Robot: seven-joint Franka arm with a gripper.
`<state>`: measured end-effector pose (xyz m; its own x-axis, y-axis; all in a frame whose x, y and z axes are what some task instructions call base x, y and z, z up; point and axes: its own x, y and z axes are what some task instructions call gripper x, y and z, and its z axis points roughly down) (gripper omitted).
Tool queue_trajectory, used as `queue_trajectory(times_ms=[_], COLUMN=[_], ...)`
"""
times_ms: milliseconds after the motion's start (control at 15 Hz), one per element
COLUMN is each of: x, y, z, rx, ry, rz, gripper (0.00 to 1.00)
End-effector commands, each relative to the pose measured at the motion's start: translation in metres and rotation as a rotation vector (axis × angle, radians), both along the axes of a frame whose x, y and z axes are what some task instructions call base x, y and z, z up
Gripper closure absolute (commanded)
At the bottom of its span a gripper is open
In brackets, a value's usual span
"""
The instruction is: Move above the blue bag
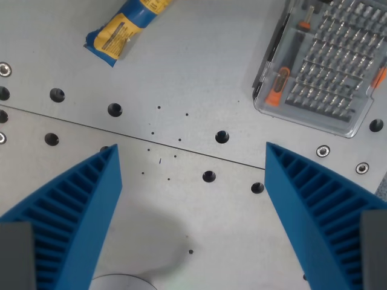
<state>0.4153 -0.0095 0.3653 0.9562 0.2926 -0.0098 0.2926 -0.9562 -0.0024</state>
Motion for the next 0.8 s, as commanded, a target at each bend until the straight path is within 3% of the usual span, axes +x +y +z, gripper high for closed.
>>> queue_trajectory(times_ms=[67, 400, 800], x=[0.001, 0.005, 0.011], y=[0.001, 0.005, 0.013], z=[-0.002, -0.014, -0.039], rx=[-0.002, -0.005, -0.001], ry=[-0.012, -0.036, -0.069], rz=[-0.058, -0.152, -0.293], gripper=[0.0, 0.0, 0.0])
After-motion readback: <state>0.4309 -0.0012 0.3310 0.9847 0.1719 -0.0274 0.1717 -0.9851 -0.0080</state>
